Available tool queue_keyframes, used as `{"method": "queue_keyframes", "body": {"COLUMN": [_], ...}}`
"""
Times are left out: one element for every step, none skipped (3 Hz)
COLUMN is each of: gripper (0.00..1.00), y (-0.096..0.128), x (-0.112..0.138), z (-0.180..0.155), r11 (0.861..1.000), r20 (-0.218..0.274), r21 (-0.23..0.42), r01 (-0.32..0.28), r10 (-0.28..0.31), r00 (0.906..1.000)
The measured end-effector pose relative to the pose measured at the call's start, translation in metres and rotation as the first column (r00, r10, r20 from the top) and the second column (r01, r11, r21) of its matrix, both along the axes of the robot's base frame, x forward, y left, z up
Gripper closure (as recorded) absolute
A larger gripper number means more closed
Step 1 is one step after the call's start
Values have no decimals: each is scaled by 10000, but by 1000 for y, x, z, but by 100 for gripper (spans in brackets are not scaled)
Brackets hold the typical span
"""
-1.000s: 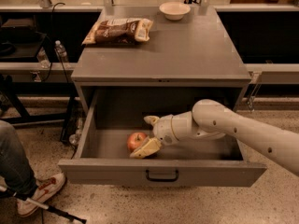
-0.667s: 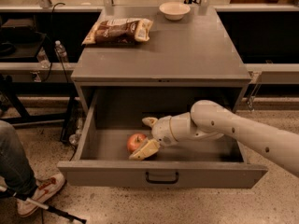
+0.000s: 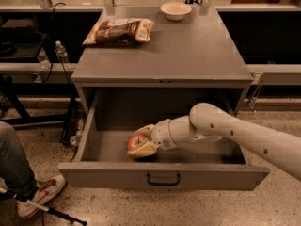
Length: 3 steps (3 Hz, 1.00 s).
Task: Pick apple from top drawer and place on counter
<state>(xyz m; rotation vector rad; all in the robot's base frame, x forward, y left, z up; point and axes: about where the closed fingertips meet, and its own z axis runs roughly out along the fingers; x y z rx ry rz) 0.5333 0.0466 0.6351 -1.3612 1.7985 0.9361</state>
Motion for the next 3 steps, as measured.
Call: {"method": "queue_keyframes", "body": {"gripper": [69,98,100], "y": [1,-5,-21], "x": [-1,1,9], "z": [-2,3,20], "r11": [10000,9997,9972], "r20": [-62,-10,228], "r21": [68,259,714], "r01": [-24,37,204], "r10": [25,-37,-220], "r00": [10000,10000,9995]}}
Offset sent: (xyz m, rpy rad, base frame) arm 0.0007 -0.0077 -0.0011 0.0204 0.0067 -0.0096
